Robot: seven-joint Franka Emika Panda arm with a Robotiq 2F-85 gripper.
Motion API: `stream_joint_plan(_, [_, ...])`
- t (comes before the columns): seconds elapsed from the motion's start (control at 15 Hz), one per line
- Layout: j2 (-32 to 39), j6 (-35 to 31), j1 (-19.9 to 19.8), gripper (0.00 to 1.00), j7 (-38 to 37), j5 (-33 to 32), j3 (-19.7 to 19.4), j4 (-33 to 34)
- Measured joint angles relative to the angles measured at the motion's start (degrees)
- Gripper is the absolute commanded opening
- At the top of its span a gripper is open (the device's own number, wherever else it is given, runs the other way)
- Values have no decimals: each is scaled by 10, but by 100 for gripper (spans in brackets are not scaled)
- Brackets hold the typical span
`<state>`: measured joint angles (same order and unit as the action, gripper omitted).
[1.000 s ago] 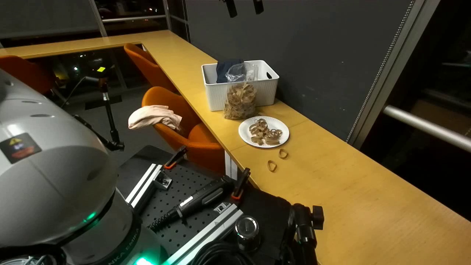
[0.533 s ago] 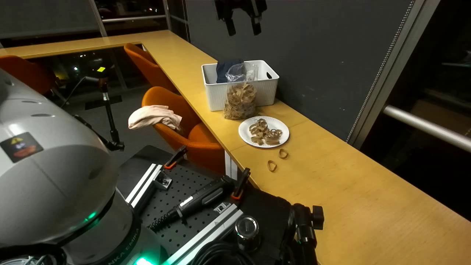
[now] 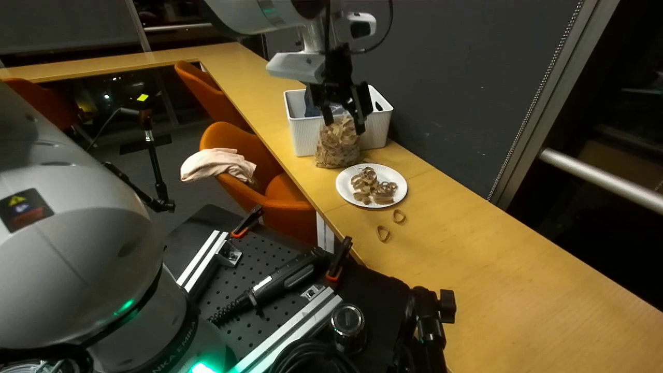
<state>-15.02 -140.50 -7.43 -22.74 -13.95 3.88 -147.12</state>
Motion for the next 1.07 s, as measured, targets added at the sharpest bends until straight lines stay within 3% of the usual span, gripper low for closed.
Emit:
stream_joint_plan(0.33, [160,-100,-12,100,1,-31,-20,51])
stream_joint_plan(0.73, [355,-104,28,100,10,-19,-58,219])
stream_joint_plan(1.07, [459,-104,41,100,49,28,-76,311])
